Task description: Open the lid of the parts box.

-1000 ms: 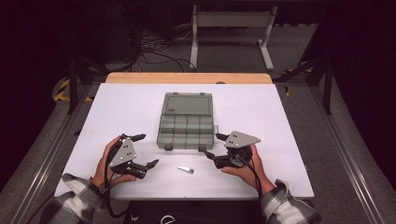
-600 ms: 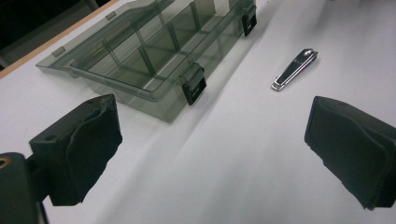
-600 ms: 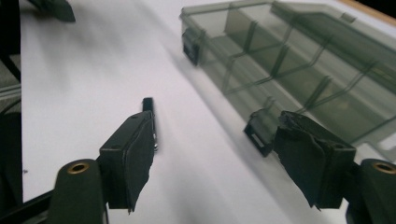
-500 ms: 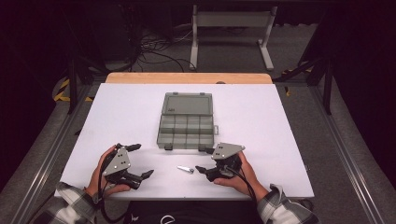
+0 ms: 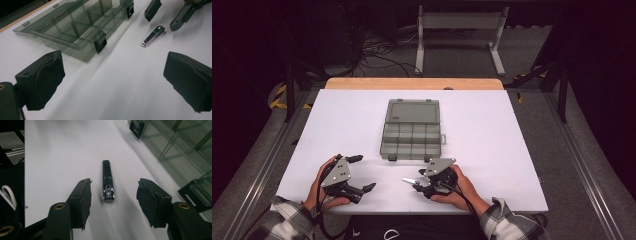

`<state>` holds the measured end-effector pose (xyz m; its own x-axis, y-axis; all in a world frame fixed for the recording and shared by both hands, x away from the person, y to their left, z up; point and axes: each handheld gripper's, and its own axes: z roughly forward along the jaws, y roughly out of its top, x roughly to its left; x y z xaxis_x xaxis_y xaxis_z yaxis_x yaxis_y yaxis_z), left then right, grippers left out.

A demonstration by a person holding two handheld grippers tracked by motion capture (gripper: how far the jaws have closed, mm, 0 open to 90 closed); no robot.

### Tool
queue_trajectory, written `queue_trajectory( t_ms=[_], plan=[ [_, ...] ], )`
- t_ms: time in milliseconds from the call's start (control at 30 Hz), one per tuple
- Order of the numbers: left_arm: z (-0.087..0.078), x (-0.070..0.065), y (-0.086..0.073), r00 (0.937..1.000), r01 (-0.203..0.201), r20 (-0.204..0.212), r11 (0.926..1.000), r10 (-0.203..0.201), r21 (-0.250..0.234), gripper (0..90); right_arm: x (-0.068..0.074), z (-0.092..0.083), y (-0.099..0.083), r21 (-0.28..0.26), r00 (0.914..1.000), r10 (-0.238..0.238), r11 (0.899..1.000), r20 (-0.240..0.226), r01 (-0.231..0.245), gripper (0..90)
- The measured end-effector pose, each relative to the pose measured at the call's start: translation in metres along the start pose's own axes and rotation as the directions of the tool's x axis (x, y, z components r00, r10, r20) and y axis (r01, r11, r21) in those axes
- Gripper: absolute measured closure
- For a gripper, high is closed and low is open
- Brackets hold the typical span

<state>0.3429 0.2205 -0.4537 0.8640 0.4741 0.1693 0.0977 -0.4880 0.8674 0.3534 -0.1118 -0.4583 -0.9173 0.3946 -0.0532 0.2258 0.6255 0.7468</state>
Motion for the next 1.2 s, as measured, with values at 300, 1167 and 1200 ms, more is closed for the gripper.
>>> queue_trajectory(
  t_ms=[300, 1167, 1200],
  plan=[
    [-0.004, 0.002, -0.004, 0.9998, 0.02, 0.002, 0.9998, -0.02, -0.004, 4.0, -0.002, 0.011, 0.005, 0.029, 0.9997, 0.016, 0.999, -0.021, -0.015, 49.8],
    [-0.003, 0.006, -0.009, 0.9994, 0.034, 0.009, 0.9994, -0.034, 0.01, 4.5, 0.002, 0.011, 0.012, 0.06, 0.996, -0.08, 0.995, -0.04, 0.082, 79.2],
    [-0.003, 0.006, -0.009, 0.9995, 0.029, 0.008, 0.9995, -0.029, 0.01, 4.5, 0.002, 0.01, 0.012, 0.061, 0.996, -0.079, 0.995, -0.04, 0.082, 79.2]
  ],
)
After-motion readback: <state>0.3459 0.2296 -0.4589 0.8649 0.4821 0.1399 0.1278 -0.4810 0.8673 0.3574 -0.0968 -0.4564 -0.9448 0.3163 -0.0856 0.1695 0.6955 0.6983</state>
